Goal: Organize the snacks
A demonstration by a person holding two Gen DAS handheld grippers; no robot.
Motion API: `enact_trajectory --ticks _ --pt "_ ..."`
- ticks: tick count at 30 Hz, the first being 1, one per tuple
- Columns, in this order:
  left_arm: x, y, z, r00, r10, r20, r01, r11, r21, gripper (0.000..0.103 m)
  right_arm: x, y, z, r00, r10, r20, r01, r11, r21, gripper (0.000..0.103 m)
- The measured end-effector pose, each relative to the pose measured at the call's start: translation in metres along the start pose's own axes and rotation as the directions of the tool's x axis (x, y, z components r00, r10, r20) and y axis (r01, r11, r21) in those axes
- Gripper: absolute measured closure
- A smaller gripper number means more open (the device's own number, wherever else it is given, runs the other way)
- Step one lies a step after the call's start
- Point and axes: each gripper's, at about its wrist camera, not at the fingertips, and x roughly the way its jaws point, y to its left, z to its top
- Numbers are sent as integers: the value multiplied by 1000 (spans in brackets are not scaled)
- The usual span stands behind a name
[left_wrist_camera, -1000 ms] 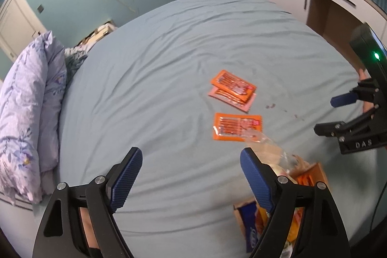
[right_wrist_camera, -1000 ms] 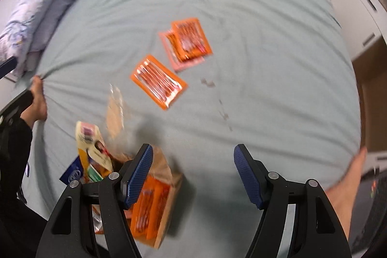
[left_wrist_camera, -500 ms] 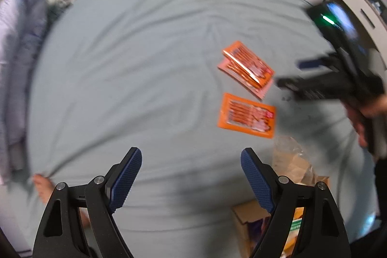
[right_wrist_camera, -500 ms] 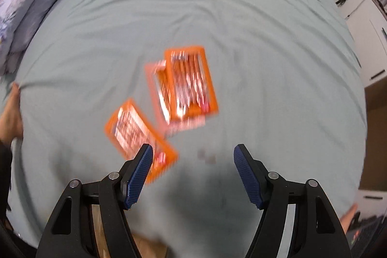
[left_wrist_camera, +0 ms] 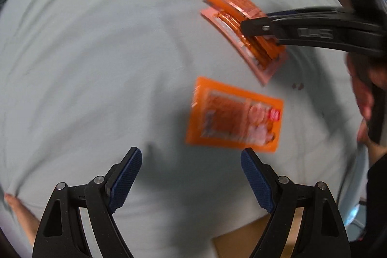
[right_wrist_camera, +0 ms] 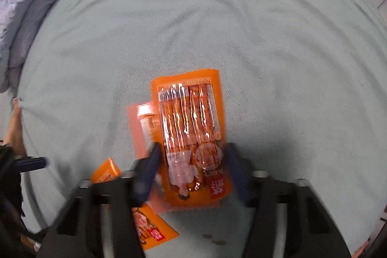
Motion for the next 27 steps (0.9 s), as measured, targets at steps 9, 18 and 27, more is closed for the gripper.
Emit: enact_trajectory --ticks 9,18,27 --pt "48 -68 19 994 77 -73 -63 982 178 0 -38 -55 -43 986 149 70 -158 978 136 67" --pt "38 -82 30 996 77 -47 -68 985 161 40 -78 -68 -57 986 129 108 -141 984 107 67" --pt "-65 -55 6 986 -81 146 66 992 109 98 -111 -61 -66 984 123 127 -136 985 104 67"
